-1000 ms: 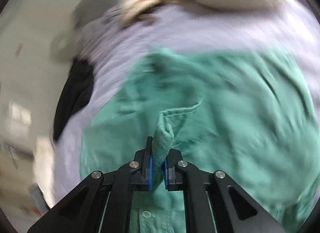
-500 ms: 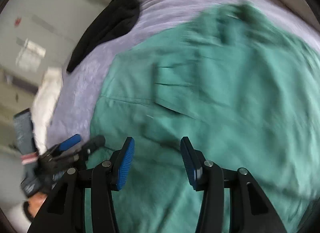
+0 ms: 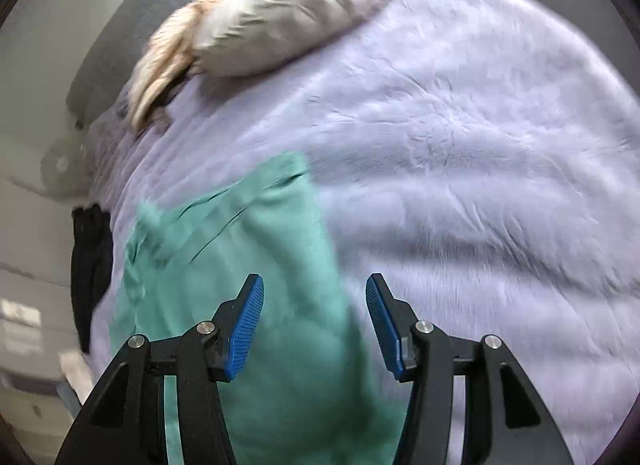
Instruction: Fold large clothes
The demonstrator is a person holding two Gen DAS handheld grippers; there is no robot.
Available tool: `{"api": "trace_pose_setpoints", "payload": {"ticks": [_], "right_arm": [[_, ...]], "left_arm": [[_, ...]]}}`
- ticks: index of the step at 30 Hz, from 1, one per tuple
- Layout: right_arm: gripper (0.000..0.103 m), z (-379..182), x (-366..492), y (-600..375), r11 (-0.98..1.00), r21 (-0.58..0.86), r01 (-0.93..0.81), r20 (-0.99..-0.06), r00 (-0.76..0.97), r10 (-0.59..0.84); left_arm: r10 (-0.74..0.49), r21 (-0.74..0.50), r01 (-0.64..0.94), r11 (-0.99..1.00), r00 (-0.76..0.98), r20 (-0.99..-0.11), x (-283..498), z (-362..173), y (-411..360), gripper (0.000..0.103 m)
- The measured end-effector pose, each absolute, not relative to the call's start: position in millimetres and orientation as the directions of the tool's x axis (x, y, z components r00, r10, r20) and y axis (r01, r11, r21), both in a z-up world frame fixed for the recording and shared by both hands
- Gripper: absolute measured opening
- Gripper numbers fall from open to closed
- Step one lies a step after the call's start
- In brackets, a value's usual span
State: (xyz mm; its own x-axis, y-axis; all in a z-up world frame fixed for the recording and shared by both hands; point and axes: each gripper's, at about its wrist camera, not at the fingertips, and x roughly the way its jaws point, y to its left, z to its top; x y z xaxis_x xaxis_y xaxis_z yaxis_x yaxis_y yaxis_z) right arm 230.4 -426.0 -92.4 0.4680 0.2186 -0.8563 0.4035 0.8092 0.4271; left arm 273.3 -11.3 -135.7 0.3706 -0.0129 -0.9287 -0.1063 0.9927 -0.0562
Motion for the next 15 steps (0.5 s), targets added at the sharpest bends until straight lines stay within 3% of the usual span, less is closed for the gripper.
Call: {"api": "trace_pose_setpoints", "payload": {"ticks": [2,3,4,9,12,15], "right_arm": [[0.048,-116.5,247.6,-427.3,0.781,0.487,0.392,-0.849,0.425,0.315],[0.012,-124.5,253.2,-421.6,0.785,0.5,0.367,-0.846,0.4,0.352],[0.007,-126.5,254.7,-416.2,0.8,0.49,0.347,-0.85,0.392,0.351],[0.006,-117.3,245.6,-421.2,0.86,0.358,0.365,-0.879,0.444,0.177],[0.006,-128.3,239.4,-436.1,0.799,0.432,0.417,-0.861,0.455,0.228],[0.008,-109.8,224.1,-436.9,0.797,0.413,0.439,-0.859,0.478,0.182]], "left_arm": [[-0.003,-0.043,-0.1,0.994,0.369,-0.929,275.7,-136.4,-15.5,0.102],[0.002,-0.034,-0.092,0.995,0.366,-0.93,276.8,-138.2,-16.5,0.102],[0.007,-0.026,-0.087,0.996,0.364,-0.932,276.8,-140.2,-19.0,0.102],[0.032,0.008,-0.064,0.998,0.386,-0.922,281.5,-153.9,-27.3,0.102],[0.037,0.018,-0.055,0.998,0.38,-0.924,285.9,-151.7,-26.4,0.102],[0.058,0.04,-0.054,0.998,0.389,-0.92,287.0,-142.5,-17.7,0.102]]}}
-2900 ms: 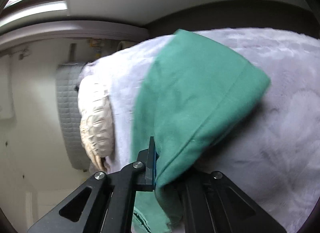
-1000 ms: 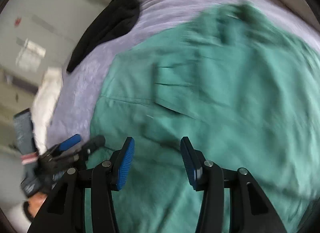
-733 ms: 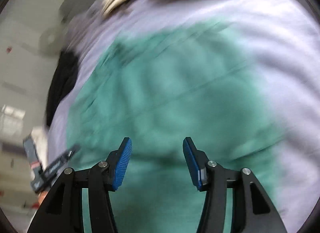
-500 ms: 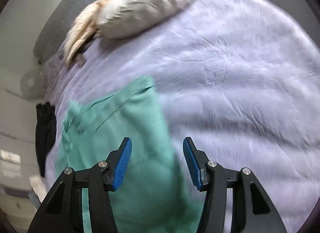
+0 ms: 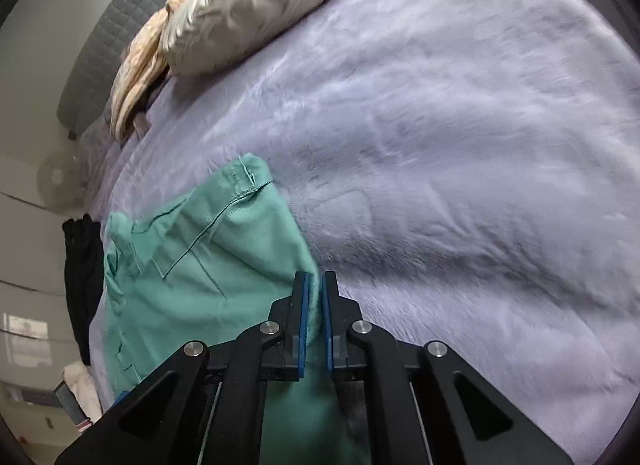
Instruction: Fold large clothes
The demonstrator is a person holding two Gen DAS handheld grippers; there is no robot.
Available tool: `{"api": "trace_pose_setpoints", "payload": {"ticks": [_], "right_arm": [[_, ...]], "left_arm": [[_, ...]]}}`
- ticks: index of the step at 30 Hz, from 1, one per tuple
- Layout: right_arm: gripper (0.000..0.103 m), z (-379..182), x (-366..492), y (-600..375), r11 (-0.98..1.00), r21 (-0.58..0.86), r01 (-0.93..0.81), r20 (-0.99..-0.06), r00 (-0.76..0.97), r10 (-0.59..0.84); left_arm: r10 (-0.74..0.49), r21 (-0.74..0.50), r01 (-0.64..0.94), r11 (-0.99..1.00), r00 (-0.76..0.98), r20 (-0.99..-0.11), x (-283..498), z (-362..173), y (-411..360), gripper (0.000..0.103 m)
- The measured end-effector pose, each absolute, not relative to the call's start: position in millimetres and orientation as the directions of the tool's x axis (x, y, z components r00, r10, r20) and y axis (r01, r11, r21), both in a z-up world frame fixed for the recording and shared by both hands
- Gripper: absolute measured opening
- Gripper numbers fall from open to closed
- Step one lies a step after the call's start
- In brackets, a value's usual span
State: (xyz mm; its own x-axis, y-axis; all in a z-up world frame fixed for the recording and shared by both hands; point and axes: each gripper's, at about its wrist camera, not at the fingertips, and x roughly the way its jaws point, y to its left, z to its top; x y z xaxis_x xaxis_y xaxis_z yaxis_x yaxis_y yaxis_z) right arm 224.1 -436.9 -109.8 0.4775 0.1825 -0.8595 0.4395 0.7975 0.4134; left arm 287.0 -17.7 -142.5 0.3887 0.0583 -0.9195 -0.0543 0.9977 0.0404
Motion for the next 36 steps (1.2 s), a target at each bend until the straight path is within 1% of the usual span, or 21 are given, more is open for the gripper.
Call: {"api": "trace_pose_setpoints", "payload": {"ticks": [1,2,4,6,9,12,15,17,18,19,22,26,27,28,29,32,36], "right_arm": [[0.009,-101.4,216.5,-436.7,0.801,0.4,0.445,-0.861,0.482,0.163],[0.009,-94.7,209.8,-435.9,0.804,0.393,0.446,-0.861,0.485,0.152],[0.009,-82.7,189.4,-431.7,0.802,0.42,0.425,-0.852,0.49,0.186],[0.009,-81.0,176.7,-428.4,0.786,0.45,0.423,-0.845,0.487,0.221],[0.009,-86.3,148.2,-425.4,0.712,0.529,0.461,-0.824,0.48,0.302],[0.009,-108.5,130.7,-422.3,0.584,0.616,0.529,-0.784,0.481,0.391],[0.009,-128.7,127.8,-427.7,0.492,0.648,0.581,-0.761,0.497,0.417],[0.006,-133.7,129.7,-433.1,0.491,0.623,0.609,-0.782,0.496,0.377],[0.0,-136.8,130.1,-435.5,0.508,0.579,0.638,-0.815,0.469,0.34],[0.0,-142.0,128.7,-437.7,0.509,0.56,0.654,-0.829,0.455,0.326],[0.0,-151.6,123.1,-438.9,0.494,0.574,0.653,-0.819,0.455,0.351],[0.0,-139.8,118.6,-427.5,0.628,0.495,0.6,-0.866,0.394,0.307],[0.0,-137.1,117.7,-424.4,0.648,0.485,0.588,-0.872,0.384,0.304],[0.003,-134.2,114.6,-422.0,0.664,0.475,0.577,-0.876,0.377,0.3],[0.003,-130.8,111.5,-419.3,0.677,0.468,0.568,-0.88,0.373,0.295],[0.004,-122.3,104.4,-410.2,0.717,0.433,0.546,-0.894,0.358,0.268],[0.004,-113.5,97.0,-393.5,0.765,0.4,0.505,-0.907,0.339,0.251]], "left_arm": [[0.047,0.028,-0.053,0.998,0.393,-0.918,286.1,-138.6,-13.8,0.102],[0.03,0.011,-0.051,0.999,0.398,-0.917,283.0,-134.1,-10.2,0.099],[0.01,-0.005,-0.036,0.999,0.403,-0.915,278.4,-126.4,-7.0,0.09],[0.001,-0.004,-0.011,1.0,0.409,-0.912,274.5,-121.9,-7.9,0.09],[-0.012,-0.008,0.011,1.0,0.416,-0.909,273.3,-121.6,-12.6,0.09],[0.001,-0.001,-0.004,1.0,0.41,-0.912,272.9,-126.8,-18.9,0.09],[0.042,0.038,-0.019,0.999,0.399,-0.916,276.7,-136.6,-20.7,0.09],[0.065,0.065,-0.012,0.998,0.395,-0.916,278.0,-144.9,-20.7,0.09],[0.056,0.057,-0.01,0.998,0.395,-0.917,278.2,-148.3,-19.1,0.09],[0.05,0.048,-0.014,0.999,0.397,-0.916,278.3,-149.2,-16.9,0.09],[0.063,0.056,-0.027,0.998,0.394,-0.917,278.9,-143.3,-11.5,0.09],[0.102,0.086,-0.059,0.995,0.388,-0.916,271.2,-129.2,3.3,0.09],[0.097,0.08,-0.062,0.995,0.38,-0.92,266.6,-125.7,8.2,0.09],[0.091,0.073,-0.062,0.995,0.378,-0.921,263.3,-122.4,11.5,0.09],[0.086,0.068,-0.06,0.996,0.38,-0.921,258.9,-118.3,14.2,0.09],[0.072,0.062,-0.039,0.997,0.383,-0.921,241.5,-107.9,17.8,0.09],[0.056,0.055,-0.013,0.998,0.338,-0.939,224.6,-110.7,16.1,0.09]]}}
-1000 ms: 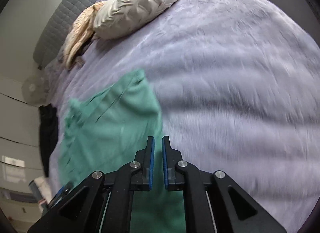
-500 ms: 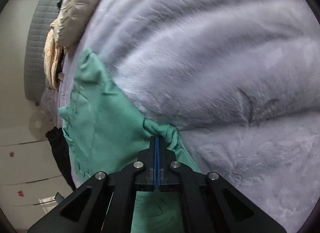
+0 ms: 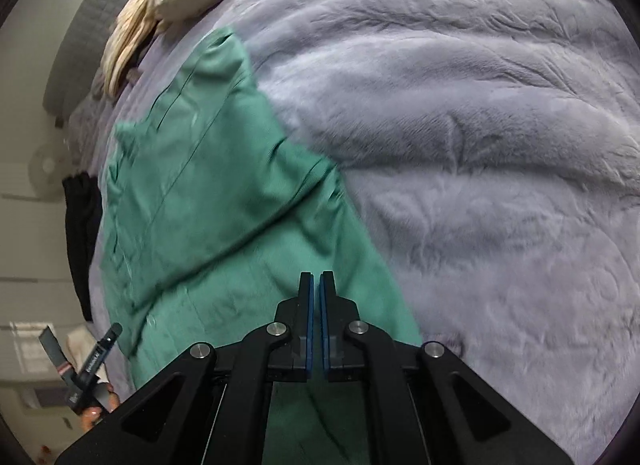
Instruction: Fold large clothes
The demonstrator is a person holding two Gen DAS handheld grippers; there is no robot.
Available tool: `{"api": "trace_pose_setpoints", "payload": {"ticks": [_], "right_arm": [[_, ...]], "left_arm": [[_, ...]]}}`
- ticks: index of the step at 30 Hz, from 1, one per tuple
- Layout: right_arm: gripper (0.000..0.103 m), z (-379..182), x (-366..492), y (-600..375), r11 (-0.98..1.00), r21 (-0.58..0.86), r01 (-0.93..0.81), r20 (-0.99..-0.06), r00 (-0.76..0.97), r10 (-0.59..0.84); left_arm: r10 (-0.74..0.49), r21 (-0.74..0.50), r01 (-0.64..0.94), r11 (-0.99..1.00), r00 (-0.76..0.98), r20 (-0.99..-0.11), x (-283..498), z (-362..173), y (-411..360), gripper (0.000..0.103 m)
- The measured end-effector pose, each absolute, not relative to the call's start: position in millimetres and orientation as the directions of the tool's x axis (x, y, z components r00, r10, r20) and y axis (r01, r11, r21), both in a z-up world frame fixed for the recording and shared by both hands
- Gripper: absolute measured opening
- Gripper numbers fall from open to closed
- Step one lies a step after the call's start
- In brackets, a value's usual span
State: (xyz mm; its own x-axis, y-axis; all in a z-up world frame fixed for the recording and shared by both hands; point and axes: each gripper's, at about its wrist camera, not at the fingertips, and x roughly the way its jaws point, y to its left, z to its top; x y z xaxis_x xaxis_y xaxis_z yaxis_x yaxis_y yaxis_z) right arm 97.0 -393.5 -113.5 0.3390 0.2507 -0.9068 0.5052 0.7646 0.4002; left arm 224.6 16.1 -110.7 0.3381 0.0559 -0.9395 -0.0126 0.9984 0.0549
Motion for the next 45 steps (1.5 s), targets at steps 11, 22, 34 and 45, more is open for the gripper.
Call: {"api": "trace_pose_setpoints", "payload": {"ticks": [11,22,34,45], "right_arm": [[0.004,-107.4,88.8,-347.6,0.849,0.356,0.391,-0.924,0.284,0.256],[0.079,-98.3,118.9,-305.0,0.891,0.364,0.273,-0.906,0.324,0.27],[0.007,-99.1,192.6,-188.8,0.925,0.375,-0.054,-0.88,0.292,0.374],[0.011,-142.8,225.7,-115.2,0.927,0.349,-0.138,-0.913,0.174,0.37]], "left_arm": [[0.056,0.053,-0.018,0.998,0.264,-0.963,194.3,-122.4,15.6,0.09],[0.056,0.038,-0.076,0.996,0.251,-0.966,169.5,-126.1,33.4,0.09],[0.076,0.046,-0.112,0.993,0.276,-0.958,151.8,-123.5,50.7,0.103],[0.103,0.066,-0.15,0.986,0.259,-0.96,131.0,-127.2,107.6,0.103]]}}
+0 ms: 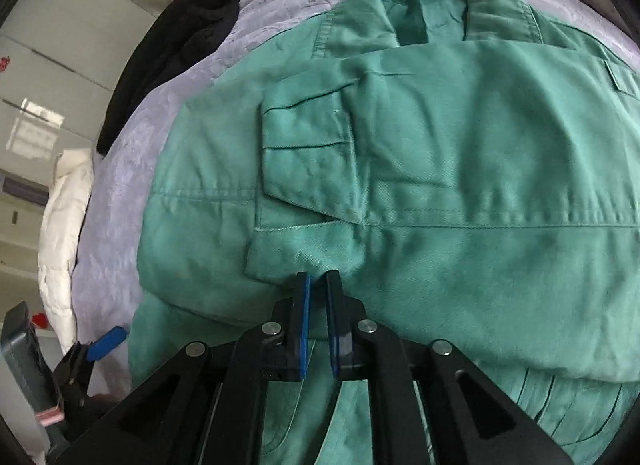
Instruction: Fold large clothes
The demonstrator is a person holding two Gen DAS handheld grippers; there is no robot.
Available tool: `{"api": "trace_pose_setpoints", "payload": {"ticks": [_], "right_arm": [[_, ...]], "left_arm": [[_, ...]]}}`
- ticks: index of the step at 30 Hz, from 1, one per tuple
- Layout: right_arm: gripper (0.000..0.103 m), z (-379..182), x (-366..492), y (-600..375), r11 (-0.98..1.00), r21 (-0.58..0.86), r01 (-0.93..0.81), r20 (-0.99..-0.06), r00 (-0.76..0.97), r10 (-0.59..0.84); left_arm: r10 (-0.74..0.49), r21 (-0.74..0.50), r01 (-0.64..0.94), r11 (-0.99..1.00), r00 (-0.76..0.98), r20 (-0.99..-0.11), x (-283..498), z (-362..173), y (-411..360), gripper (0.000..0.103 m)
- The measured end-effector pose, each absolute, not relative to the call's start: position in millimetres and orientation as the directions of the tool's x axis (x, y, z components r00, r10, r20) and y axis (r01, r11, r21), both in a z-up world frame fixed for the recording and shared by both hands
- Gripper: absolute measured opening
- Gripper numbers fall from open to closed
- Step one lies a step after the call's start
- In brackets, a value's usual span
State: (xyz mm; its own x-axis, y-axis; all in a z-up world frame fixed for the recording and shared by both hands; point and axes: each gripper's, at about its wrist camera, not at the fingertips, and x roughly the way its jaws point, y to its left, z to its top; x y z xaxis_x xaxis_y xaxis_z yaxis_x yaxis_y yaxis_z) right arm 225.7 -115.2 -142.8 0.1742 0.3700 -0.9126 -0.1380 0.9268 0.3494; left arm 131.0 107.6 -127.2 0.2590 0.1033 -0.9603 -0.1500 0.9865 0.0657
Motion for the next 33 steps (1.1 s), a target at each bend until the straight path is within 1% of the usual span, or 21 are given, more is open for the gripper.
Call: {"api": "trace_pose_setpoints", "payload": {"ticks": [2,6,7,8,9,10,12,14,15,20,22,26,27,33], "right_arm": [[0.011,-139.1,217.7,-113.1,0.917,0.367,-0.155,-0.91,0.143,0.389],[0.011,-125.5,195.2,-116.2,0.917,0.367,-0.157,-0.912,0.132,0.388],[0.015,-122.6,188.7,-119.8,0.918,0.373,-0.139,-0.911,0.131,0.39],[0.021,-119.4,180.4,-125.3,0.917,0.382,-0.117,-0.91,0.127,0.396],[0.038,-116.4,171.7,-131.5,0.917,0.387,-0.094,-0.91,0.122,0.397],[0.058,-114.0,164.8,-135.8,0.919,0.386,-0.077,-0.912,0.122,0.393],[0.068,-107.3,147.9,-145.8,0.921,0.388,-0.043,-0.912,0.124,0.39],[0.073,-102.2,129.6,-155.7,0.92,0.391,-0.004,-0.914,0.114,0.389],[0.081,-100.8,123.6,-159.6,0.923,0.385,0.012,-0.918,0.11,0.382],[0.085,-100.0,88.9,-178.1,0.925,0.363,0.116,-0.931,0.092,0.354],[0.094,-99.4,75.7,-182.2,0.925,0.35,0.148,-0.936,0.089,0.34],[0.095,-93.8,58.3,-182.2,0.927,0.336,0.164,-0.941,0.09,0.325],[0.102,-92.9,54.9,-180.7,0.928,0.334,0.166,-0.942,0.087,0.323],[0.103,-84.9,38.6,-167.4,0.931,0.341,0.133,-0.94,0.06,0.336]], "left_arm": [[0.102,0.067,-0.147,0.987,0.247,-0.963,126.3,-129.0,114.7,0.103],[0.104,0.075,-0.131,0.989,0.231,-0.967,113.1,-127.3,126.0,0.103],[0.101,0.074,-0.125,0.989,0.229,-0.968,109.0,-125.9,128.2,0.103],[0.098,0.073,-0.119,0.99,0.226,-0.969,106.2,-124.8,129.4,0.103],[0.092,0.068,-0.111,0.991,0.22,-0.971,102.2,-123.5,131.5,0.103],[0.086,0.064,-0.105,0.992,0.217,-0.972,97.2,-122.2,132.5,0.103],[0.076,0.059,-0.086,0.995,0.208,-0.975,85.1,-118.6,133.9,0.103],[0.074,0.061,-0.069,0.996,0.202,-0.977,70.6,-114.3,129.6,0.103],[0.069,0.059,-0.058,0.997,0.197,-0.978,63.4,-112.4,127.7,0.103],[0.057,0.055,-0.015,0.998,0.165,-0.985,35.7,-107.4,119.4,0.103],[0.055,0.056,0.002,0.998,0.152,-0.987,24.3,-105.6,118.4,0.103],[0.055,0.058,0.028,0.998,0.123,-0.991,0.5,-101.3,114.9,0.103],[0.052,0.056,0.033,0.998,0.119,-0.992,-6.0,-99.8,115.2,0.103],[0.051,0.055,0.049,0.997,0.085,-0.995,-33.3,-86.1,108.6,0.103]]}}
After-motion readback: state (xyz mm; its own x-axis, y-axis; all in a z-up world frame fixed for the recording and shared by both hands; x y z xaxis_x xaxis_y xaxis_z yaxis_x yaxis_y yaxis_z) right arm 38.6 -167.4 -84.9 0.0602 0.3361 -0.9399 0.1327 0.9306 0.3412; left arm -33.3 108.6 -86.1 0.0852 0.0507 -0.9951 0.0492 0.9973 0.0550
